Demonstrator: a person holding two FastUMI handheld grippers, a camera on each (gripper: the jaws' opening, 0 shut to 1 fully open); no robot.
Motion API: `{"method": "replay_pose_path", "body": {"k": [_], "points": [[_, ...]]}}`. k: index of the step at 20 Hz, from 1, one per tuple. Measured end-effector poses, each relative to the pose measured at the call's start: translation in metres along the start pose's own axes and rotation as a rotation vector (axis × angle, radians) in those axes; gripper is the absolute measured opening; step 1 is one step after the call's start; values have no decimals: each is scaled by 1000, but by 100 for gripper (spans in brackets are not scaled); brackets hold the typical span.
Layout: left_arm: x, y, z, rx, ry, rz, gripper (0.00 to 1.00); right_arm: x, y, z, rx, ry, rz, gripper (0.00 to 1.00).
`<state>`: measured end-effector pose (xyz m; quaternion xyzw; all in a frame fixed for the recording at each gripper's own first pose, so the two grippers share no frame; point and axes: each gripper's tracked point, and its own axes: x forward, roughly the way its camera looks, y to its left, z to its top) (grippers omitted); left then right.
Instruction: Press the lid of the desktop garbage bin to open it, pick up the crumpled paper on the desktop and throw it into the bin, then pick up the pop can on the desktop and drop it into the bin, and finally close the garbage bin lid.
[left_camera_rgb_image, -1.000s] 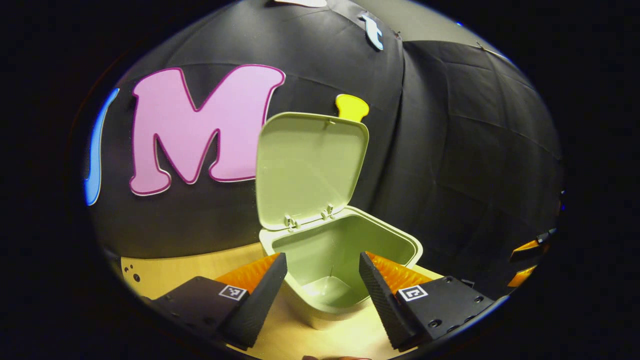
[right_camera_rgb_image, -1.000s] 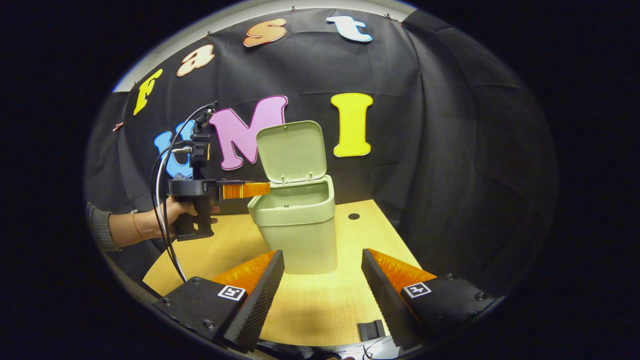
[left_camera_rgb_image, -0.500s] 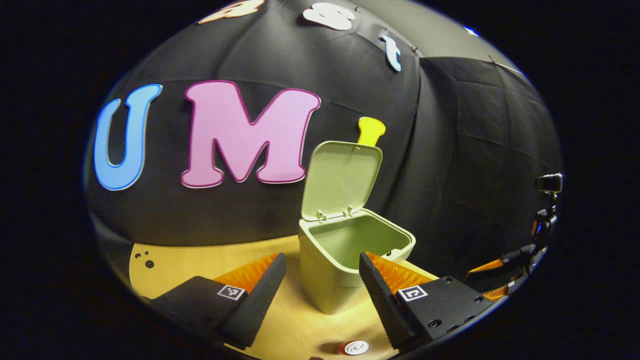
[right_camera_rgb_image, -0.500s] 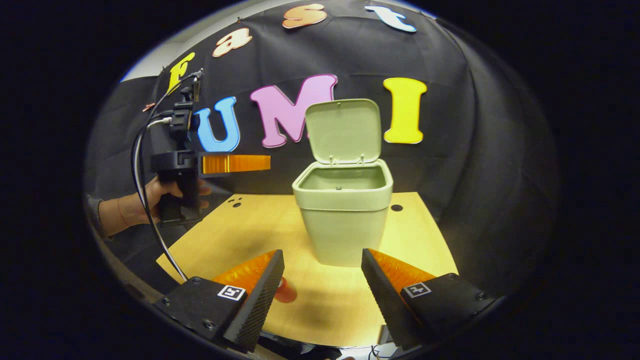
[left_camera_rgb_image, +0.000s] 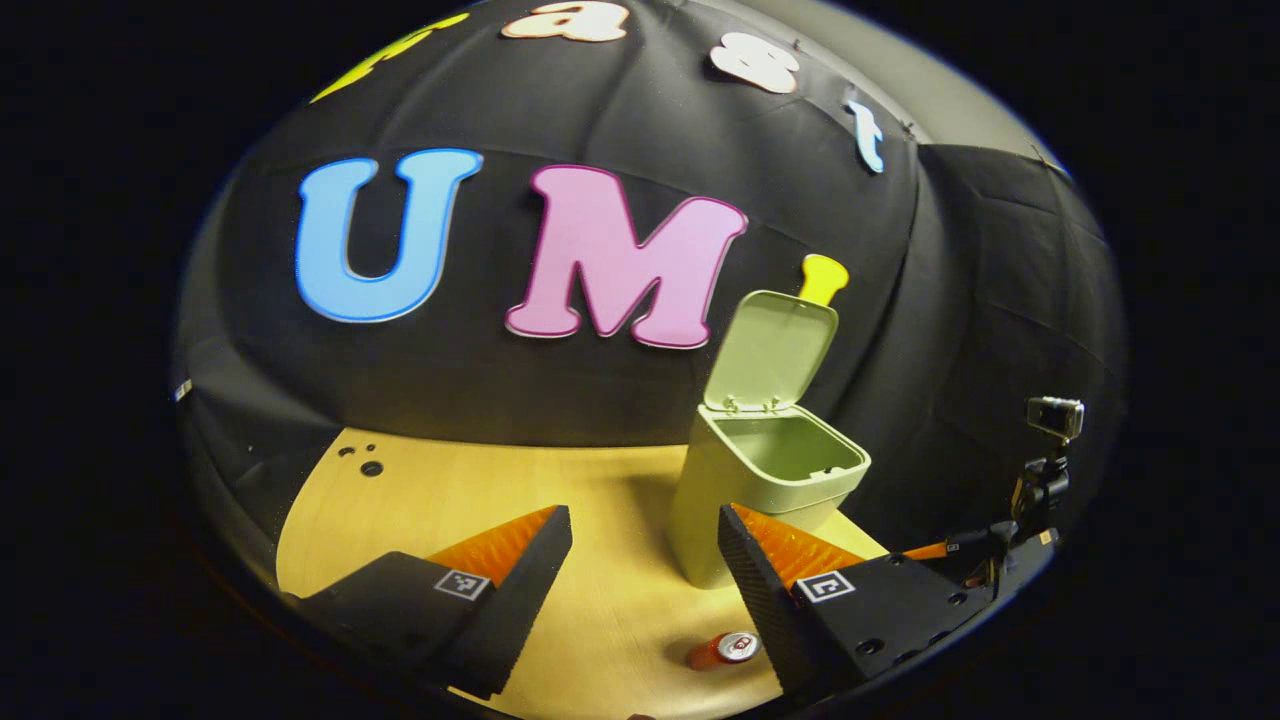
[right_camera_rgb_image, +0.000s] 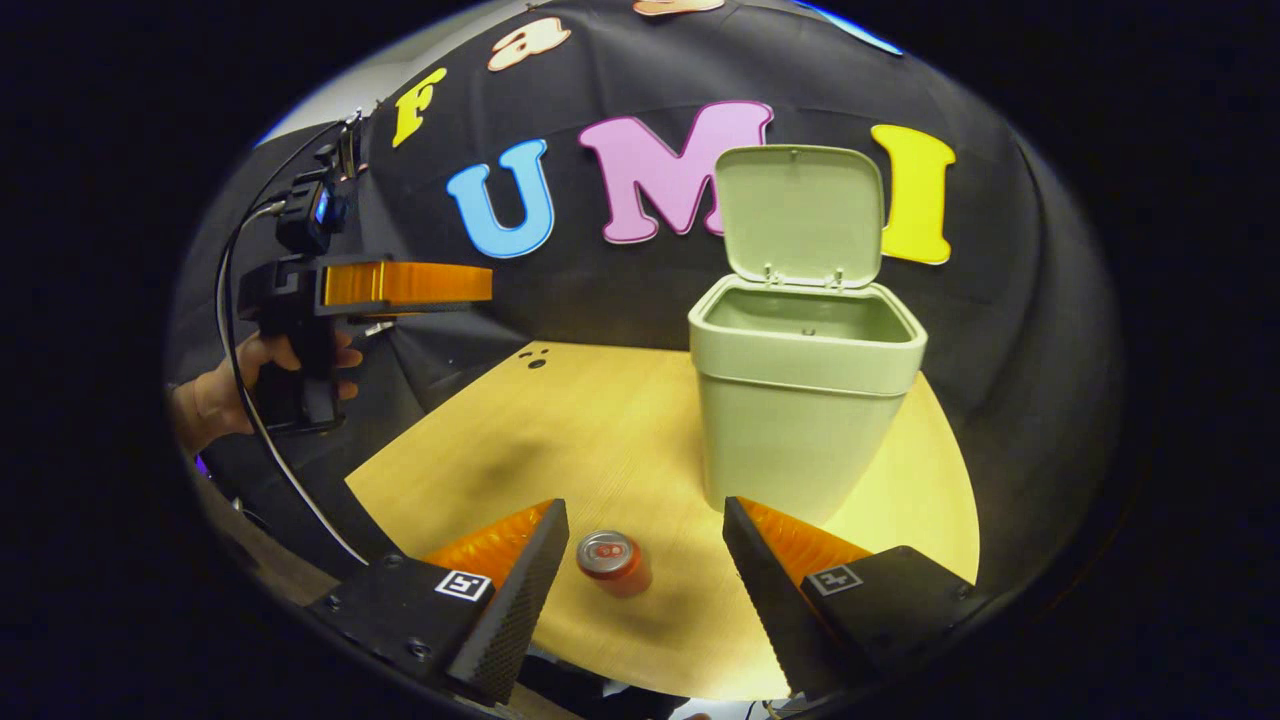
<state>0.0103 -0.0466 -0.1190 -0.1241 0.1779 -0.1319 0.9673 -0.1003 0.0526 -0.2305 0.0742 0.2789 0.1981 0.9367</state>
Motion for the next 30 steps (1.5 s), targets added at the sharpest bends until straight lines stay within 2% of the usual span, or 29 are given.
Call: {"method": "replay_pose_path", "body": {"k": [6,13,30], "points": [[-34,30,-30,-25,37,74,95,29,19,-28,-95,100,63,98],[-54,42,-42,-74,51,133,95,52,27,-56,-136,191,113,99],[-72,62,-53,-123,70,239,95,101,26,-124,-212,363,151,99]]}}
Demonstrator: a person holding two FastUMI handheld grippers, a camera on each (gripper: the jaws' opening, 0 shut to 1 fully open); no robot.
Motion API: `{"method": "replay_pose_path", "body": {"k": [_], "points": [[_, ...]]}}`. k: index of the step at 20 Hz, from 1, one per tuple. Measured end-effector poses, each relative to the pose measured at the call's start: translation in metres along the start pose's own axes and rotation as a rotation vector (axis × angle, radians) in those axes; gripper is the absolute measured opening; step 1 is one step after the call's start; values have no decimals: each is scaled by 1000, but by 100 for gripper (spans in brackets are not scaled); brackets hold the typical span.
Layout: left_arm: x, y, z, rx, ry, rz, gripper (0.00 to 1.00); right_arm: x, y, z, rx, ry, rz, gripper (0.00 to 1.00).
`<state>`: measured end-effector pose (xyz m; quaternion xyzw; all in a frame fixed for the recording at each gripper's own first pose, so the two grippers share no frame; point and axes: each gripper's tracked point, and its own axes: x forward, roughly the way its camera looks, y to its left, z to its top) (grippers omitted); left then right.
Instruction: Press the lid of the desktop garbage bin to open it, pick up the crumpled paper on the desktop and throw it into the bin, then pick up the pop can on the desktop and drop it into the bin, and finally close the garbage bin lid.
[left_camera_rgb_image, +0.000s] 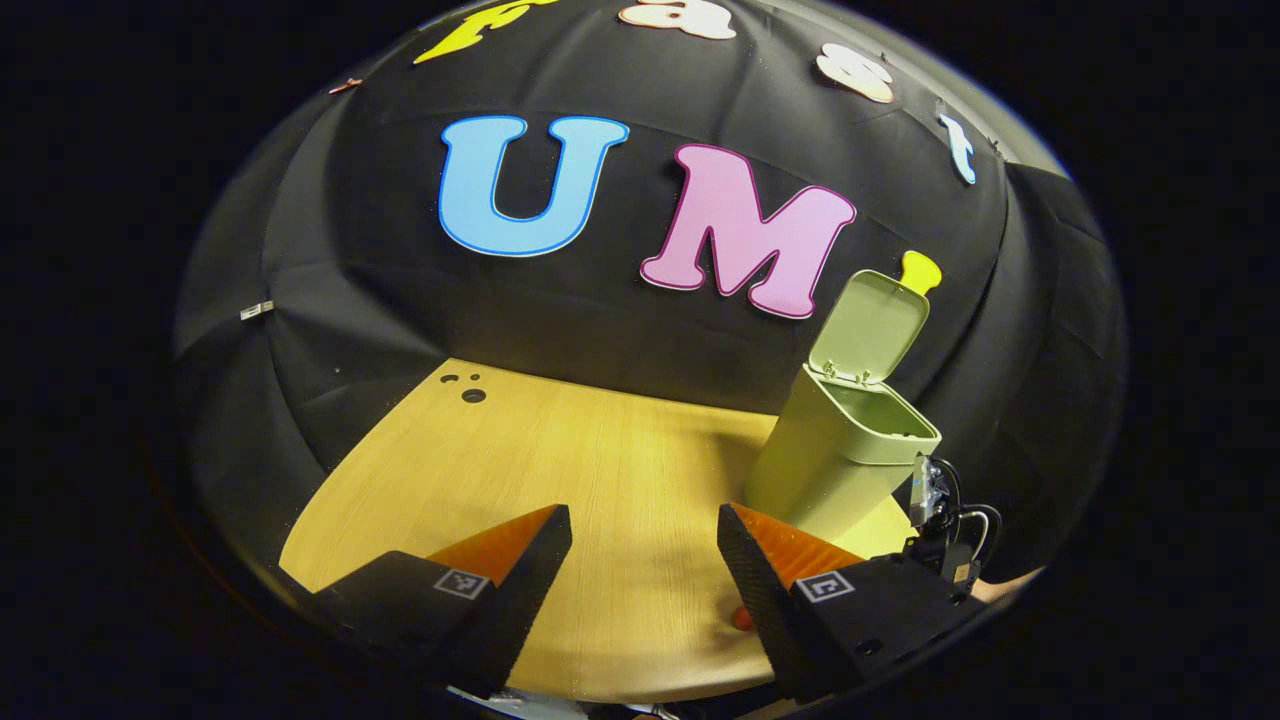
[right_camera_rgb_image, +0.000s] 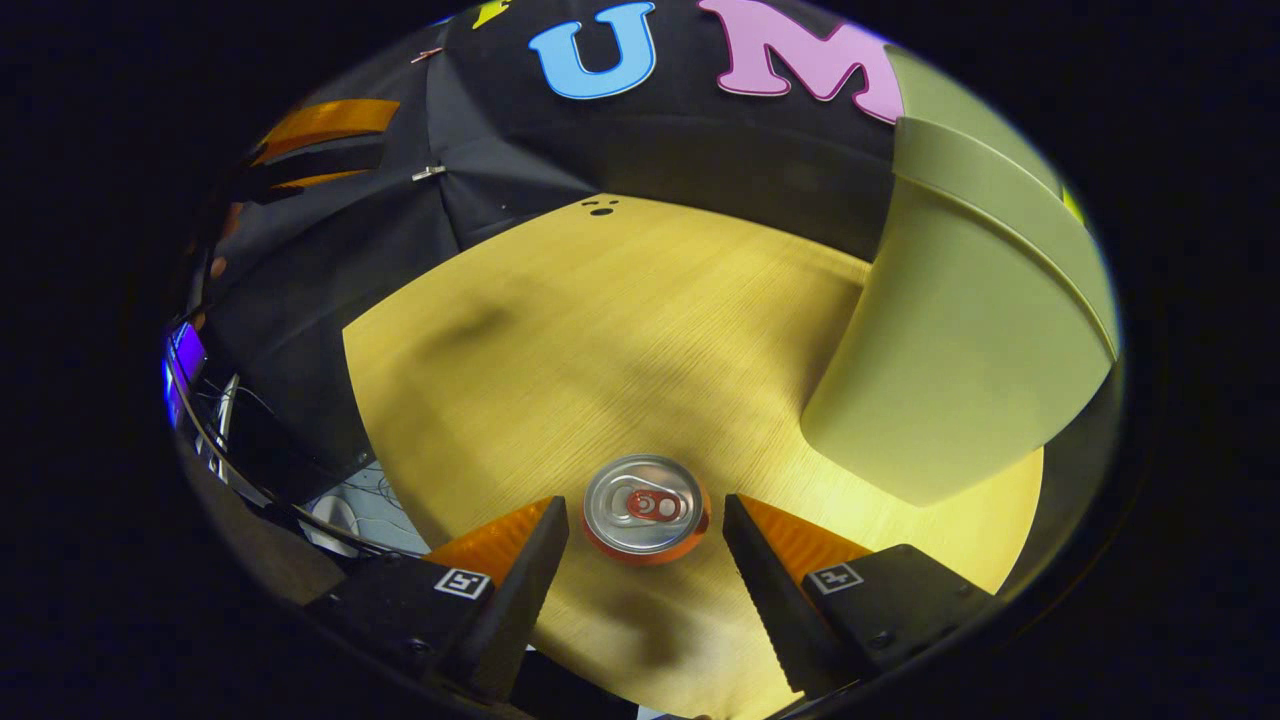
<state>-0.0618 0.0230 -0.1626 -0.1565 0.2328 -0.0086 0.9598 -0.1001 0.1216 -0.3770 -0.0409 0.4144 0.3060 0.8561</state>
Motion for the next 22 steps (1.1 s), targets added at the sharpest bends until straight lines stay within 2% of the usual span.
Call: {"method": "replay_pose_path", "body": {"k": [3,4,6,8,9,10,11,22], "points": [[-2,4,-2,-6,4,12,95,5,-5,-1,7,7,-17,99],[-1,5,-2,-8,4,16,95,7,-4,-2,17,21,-2,98],[-1,6,-3,-14,5,20,95,6,-4,0,24,18,2,83],[1,4,-4,-16,7,20,95,4,-5,0,22,21,-1,83],[1,3,-3,-14,8,19,95,2,-5,0,25,18,1,79],[2,3,-6,-11,9,17,95,-1,-5,2,30,12,5,79],[3,3,-6,-7,14,16,95,-5,-5,5,33,2,8,83],[23,-17,-7,29,33,-41,95,-77,-17,83,91,-218,-4,82]]}}
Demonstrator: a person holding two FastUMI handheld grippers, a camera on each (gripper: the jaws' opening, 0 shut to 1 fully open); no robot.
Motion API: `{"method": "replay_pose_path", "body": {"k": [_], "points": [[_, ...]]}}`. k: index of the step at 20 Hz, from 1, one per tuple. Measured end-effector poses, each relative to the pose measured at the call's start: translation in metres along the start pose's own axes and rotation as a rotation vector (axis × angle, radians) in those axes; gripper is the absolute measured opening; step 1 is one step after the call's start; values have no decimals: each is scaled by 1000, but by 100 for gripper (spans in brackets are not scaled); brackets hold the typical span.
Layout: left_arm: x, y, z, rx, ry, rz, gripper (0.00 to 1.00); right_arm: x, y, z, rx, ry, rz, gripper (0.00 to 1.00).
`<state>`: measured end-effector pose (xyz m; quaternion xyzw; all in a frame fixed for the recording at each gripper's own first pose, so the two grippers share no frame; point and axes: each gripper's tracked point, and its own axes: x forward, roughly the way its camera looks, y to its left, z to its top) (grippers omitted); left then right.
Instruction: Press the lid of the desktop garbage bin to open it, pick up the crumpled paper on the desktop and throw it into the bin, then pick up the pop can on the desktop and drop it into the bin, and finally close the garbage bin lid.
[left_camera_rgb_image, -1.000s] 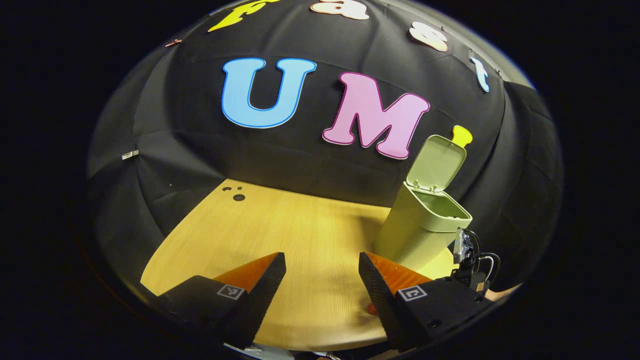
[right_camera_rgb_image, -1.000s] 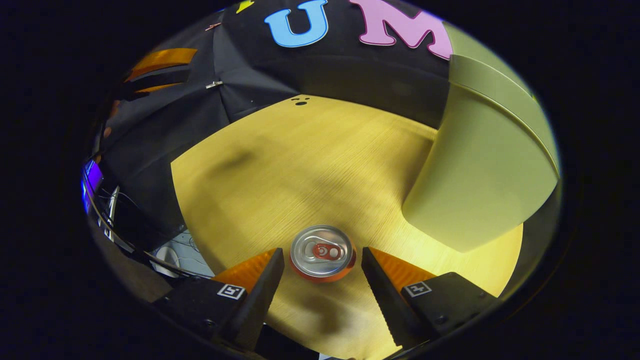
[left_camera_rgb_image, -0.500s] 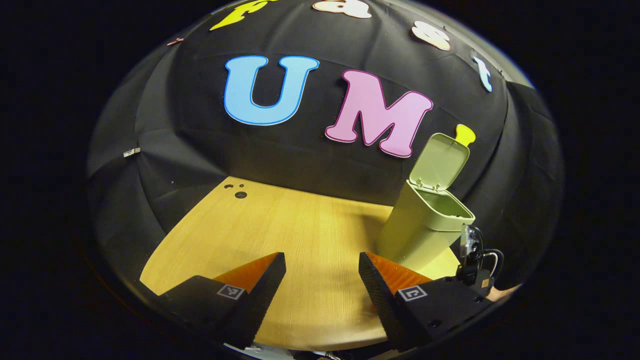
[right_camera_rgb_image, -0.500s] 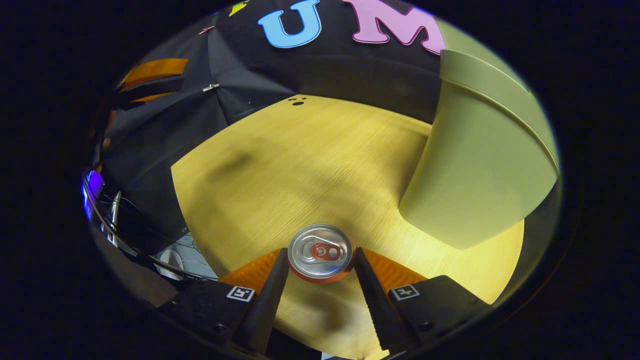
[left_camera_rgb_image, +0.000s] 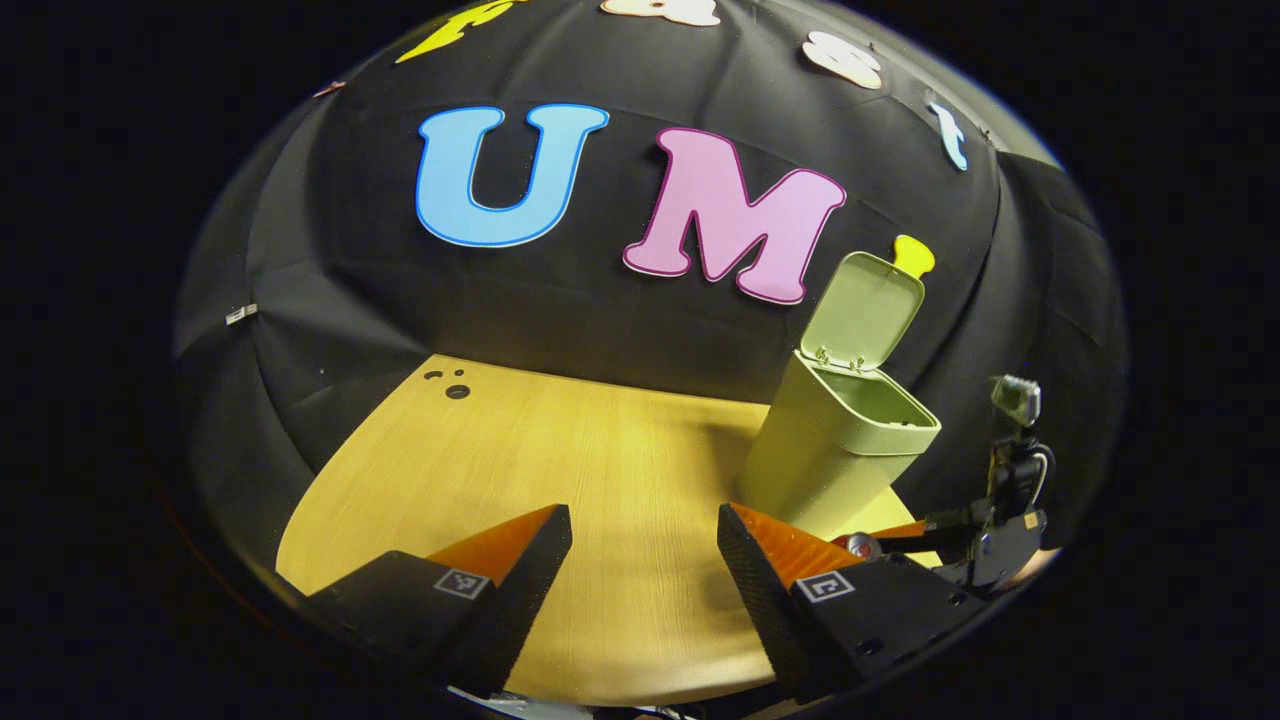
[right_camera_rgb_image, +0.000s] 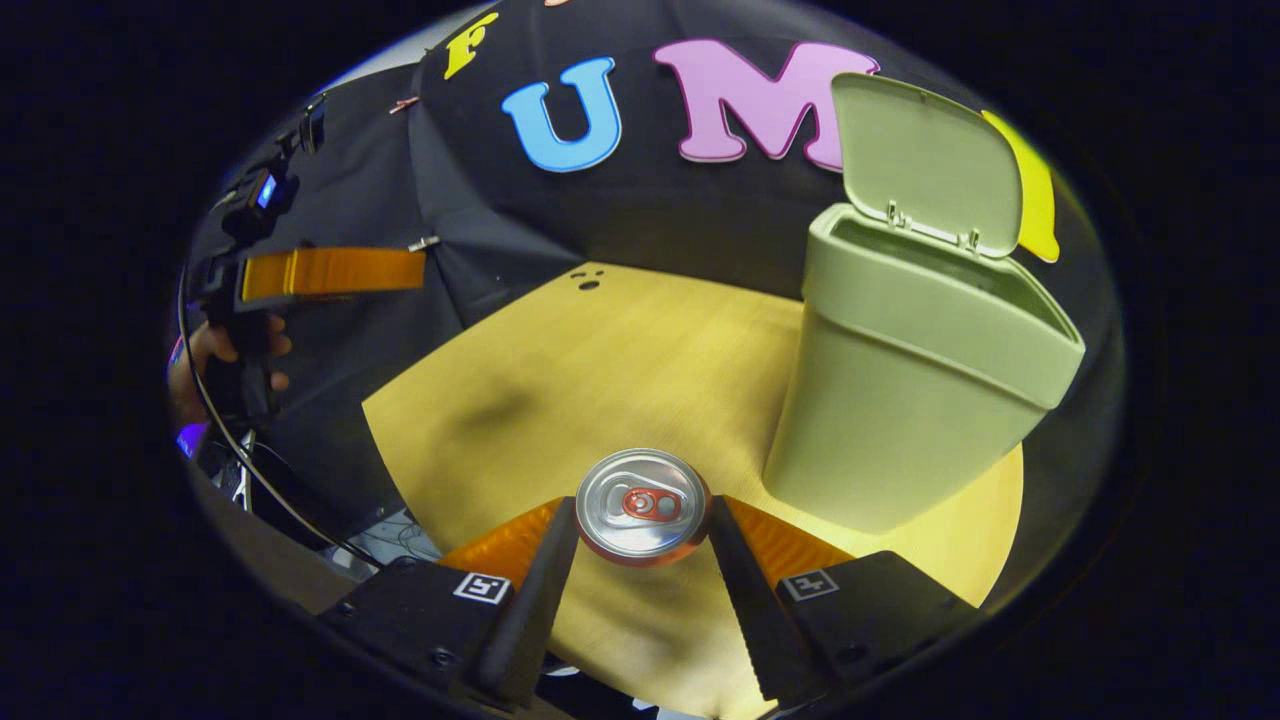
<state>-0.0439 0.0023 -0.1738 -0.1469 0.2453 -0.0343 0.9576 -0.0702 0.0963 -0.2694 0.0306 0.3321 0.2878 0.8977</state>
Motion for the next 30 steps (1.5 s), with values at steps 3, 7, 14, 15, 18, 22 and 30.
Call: {"method": "replay_pose_path", "body": {"k": [3,7,14,15,18,22,30], "points": [[2,-5,0,6,3,-15,95,-13,0,27,16,-60,2,82],[2,-7,1,10,2,-23,95,-27,-2,66,28,-147,6,82],[-5,-2,-1,2,0,-14,95,-48,-34,129,55,-278,-41,82],[-5,-1,-2,0,0,-11,95,-51,-42,137,64,-299,-52,82],[-8,0,-4,-6,-2,-7,95,-60,-62,165,116,-362,-63,82],[-9,0,-4,-7,-1,-5,95,-73,-87,202,255,-463,-67,82],[-10,-1,-7,1,2,-9,95,-67,-151,200,302,-447,-219,82]]}}
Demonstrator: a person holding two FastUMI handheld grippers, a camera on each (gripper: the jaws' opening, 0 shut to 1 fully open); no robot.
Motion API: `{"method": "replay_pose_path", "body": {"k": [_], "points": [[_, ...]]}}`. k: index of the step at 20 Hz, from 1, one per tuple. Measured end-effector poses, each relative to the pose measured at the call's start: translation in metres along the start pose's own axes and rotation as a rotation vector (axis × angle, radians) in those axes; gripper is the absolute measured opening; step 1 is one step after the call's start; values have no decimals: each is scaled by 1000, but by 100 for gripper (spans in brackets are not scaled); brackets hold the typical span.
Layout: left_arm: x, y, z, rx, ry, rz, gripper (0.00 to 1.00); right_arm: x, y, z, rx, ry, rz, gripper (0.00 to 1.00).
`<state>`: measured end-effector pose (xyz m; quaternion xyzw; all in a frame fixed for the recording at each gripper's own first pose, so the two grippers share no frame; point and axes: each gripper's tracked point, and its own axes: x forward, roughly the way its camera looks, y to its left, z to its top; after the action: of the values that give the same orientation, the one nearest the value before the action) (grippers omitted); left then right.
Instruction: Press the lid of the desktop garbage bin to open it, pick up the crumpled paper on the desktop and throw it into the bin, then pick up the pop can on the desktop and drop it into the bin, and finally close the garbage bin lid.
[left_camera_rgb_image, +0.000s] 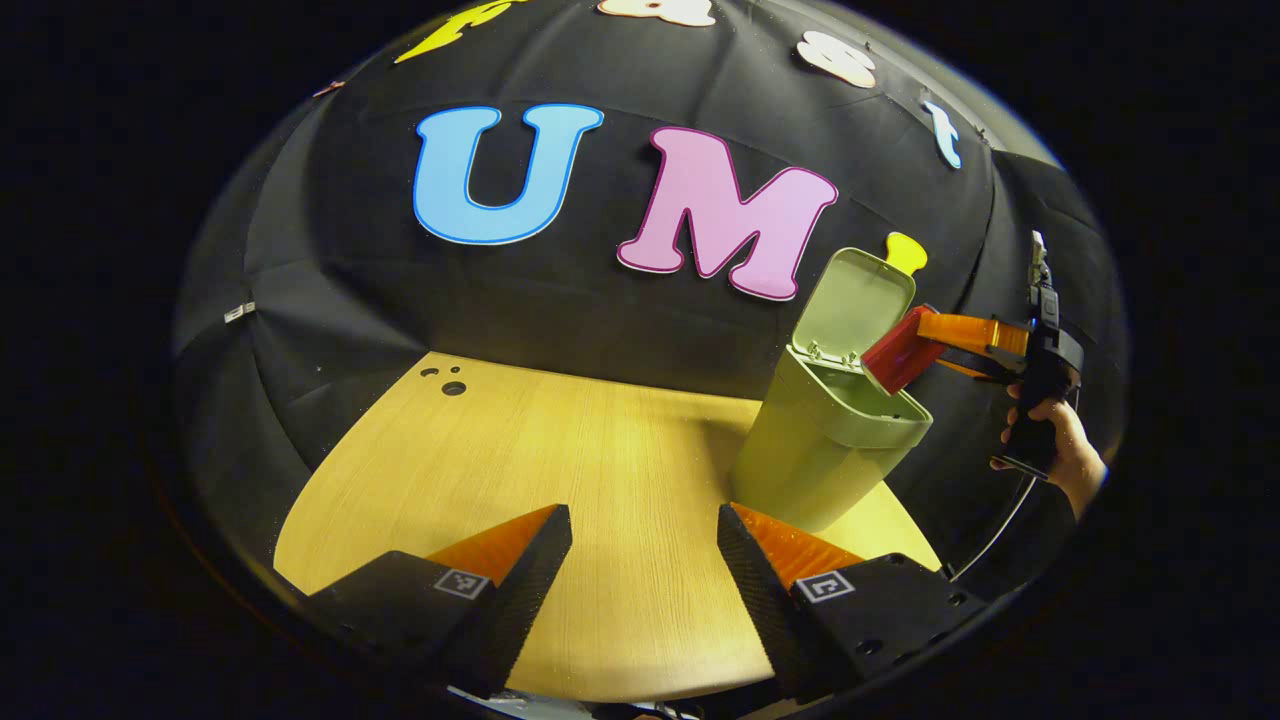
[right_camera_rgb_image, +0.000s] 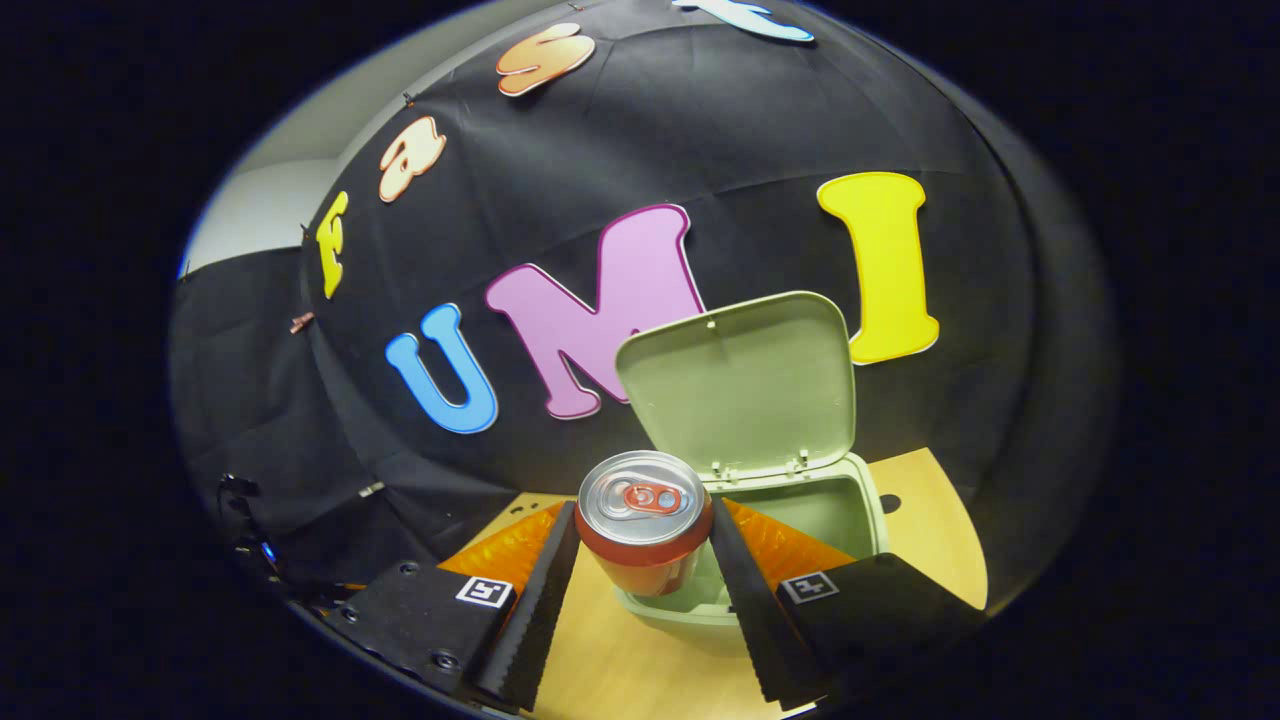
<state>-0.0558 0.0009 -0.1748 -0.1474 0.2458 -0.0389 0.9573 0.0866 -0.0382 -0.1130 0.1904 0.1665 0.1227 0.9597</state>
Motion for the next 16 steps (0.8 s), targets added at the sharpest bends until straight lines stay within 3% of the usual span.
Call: {"method": "replay_pose_path", "body": {"k": [3,7,15,16], "points": [[1,0,-1,-2,2,-4,95,13,-29,-37,-133,155,-111,82],[1,0,-2,1,4,-6,95,18,-29,-50,-264,224,-140,82],[5,3,-4,-5,11,-3,95,30,-33,-65,-208,266,-128,82],[6,3,-5,-5,10,-1,95,31,-32,-66,-219,269,-126,77]]}}
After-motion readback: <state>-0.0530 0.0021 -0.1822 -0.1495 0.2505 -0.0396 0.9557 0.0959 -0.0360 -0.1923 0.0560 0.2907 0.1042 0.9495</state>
